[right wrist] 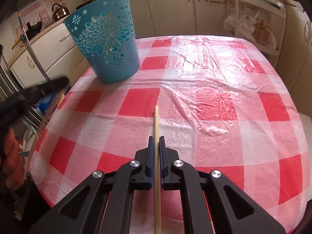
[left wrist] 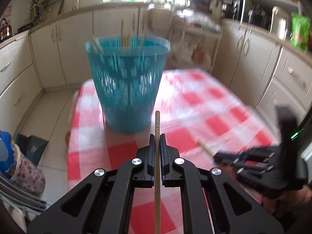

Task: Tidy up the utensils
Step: 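Lift the left chopstick over the teal basket and lower it in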

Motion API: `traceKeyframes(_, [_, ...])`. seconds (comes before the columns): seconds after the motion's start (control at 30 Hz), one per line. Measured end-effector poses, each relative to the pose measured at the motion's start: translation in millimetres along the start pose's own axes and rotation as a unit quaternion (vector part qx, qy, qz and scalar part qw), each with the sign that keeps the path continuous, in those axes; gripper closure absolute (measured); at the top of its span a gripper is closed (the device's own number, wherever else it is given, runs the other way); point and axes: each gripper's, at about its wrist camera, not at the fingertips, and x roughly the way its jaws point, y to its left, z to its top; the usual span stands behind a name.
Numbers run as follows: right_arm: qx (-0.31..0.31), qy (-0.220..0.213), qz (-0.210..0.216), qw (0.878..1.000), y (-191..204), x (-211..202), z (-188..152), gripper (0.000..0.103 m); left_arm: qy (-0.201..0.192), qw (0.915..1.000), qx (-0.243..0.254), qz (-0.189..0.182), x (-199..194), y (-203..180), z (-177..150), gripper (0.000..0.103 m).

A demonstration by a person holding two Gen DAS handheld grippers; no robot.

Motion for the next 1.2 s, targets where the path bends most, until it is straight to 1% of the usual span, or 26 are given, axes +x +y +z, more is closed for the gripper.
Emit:
traceKeyframes(0.1, [0.001,0.0,0.0,1.0,1,0,0,0.097,-0.049,0.9985,-0.015,-0.019,-26,8,21,0.098])
traceKeyframes(0.17, [0.001,0.0,0.001,1.0,0,0,0,0.097,-0.074,0.9968,-0.02,-0.021,-39,11,33,0.098])
traceKeyframes(0.2, [0.002,-0.001,0.001,1.0,0,0,0,0.097,-0.093,0.9952,-0.023,-0.02,-49,14,43,0.098])
traceKeyframes(0.33, [0.003,-0.001,0.003,1.0,0,0,0,0.097,-0.147,0.9888,-0.022,-0.011,-71,22,77,0.098])
traceKeyframes(0.47, [0.006,-0.001,0.005,1.0,0,0,0,0.097,-0.183,0.9827,-0.03,0.001,-82,28,104,0.098])
traceKeyframes(0.8, [0.002,-0.004,-0.001,1.0,1,1,-1,0.097,-0.224,0.9734,-0.046,0.018,-76,37,152,0.098])
traceKeyframes(0.9, [-0.02,-0.006,-0.019,1.0,9,2,-2,0.097,-0.237,0.9699,-0.051,0.023,-73,39,165,0.098])
traceKeyframes(1.0, [-0.037,-0.008,-0.036,0.999,14,2,-3,0.097,-0.242,0.9683,-0.055,0.029,-65,39,174,0.098])
traceKeyframes(1.2, [-0.039,-0.01,-0.04,0.998,13,2,-4,0.097,-0.249,0.9657,-0.06,0.041,-48,36,186,0.098])
